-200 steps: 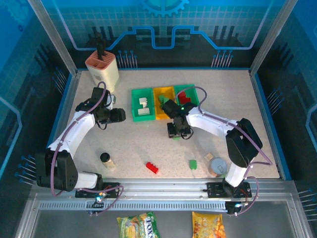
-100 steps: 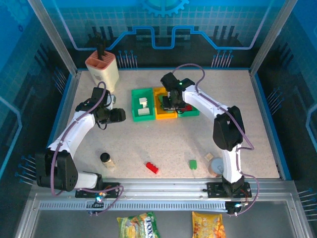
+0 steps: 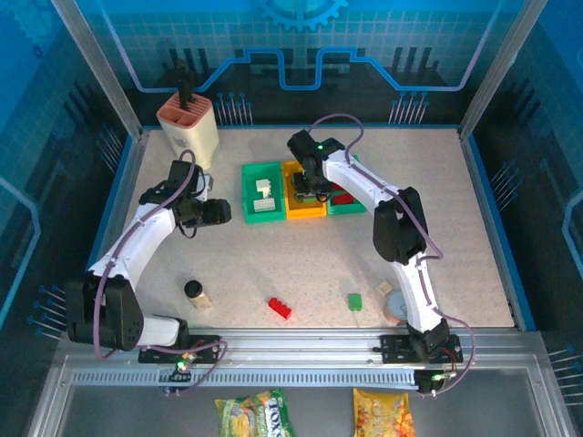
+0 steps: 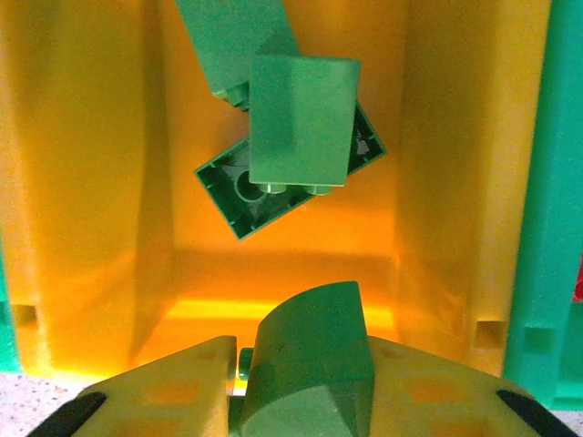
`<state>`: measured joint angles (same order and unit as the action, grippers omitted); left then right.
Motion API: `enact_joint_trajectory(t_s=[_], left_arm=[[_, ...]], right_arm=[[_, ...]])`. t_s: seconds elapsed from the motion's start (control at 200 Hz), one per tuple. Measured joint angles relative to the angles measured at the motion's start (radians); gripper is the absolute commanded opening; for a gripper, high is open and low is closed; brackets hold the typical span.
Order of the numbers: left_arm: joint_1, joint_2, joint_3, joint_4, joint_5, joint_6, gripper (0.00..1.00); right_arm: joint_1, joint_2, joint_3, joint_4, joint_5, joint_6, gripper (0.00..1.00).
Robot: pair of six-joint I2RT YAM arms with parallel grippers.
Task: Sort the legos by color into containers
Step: Place the lego in the container.
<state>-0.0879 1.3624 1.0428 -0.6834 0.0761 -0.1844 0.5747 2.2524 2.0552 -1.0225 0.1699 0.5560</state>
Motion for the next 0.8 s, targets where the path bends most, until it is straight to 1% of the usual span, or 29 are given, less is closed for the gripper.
enact_joint_trajectory(t_s=[0.08, 0.275, 0.36, 0.63, 0.72, 0.8], left_arm=[[0.0, 0.0, 0.0, 0.0, 0.0, 0.0, 0.66], [0.0, 0.0, 0.0, 0.0, 0.0, 0.0, 0.66], [0.0, 0.0, 0.0, 0.0, 0.0, 0.0, 0.66], [0.0, 0.0, 0.0, 0.0, 0.0, 0.0, 0.66], [0.0, 0.0, 0.0, 0.0, 0.001, -0.001, 0.66], [0.0, 0.0, 0.0, -0.002, 0.002, -0.005, 0.66]], right_arm=[[0.0, 0.005, 0.0, -0.002, 0.007, 0.0, 0.37], [0.0, 0.015, 0.0, -0.002, 0.014, 0.002, 0.46], [0.0, 0.015, 0.002, -0.003, 0.014, 0.001, 0.47], [0.001, 0.001, 0.022, -0.04, 0.04, 0.0, 0.48], [0.001, -0.037, 0.012, -0.047, 0.042, 0.0, 0.48], [0.001, -0.103, -0.034, -0.043, 0.04, 0.0, 0.48]])
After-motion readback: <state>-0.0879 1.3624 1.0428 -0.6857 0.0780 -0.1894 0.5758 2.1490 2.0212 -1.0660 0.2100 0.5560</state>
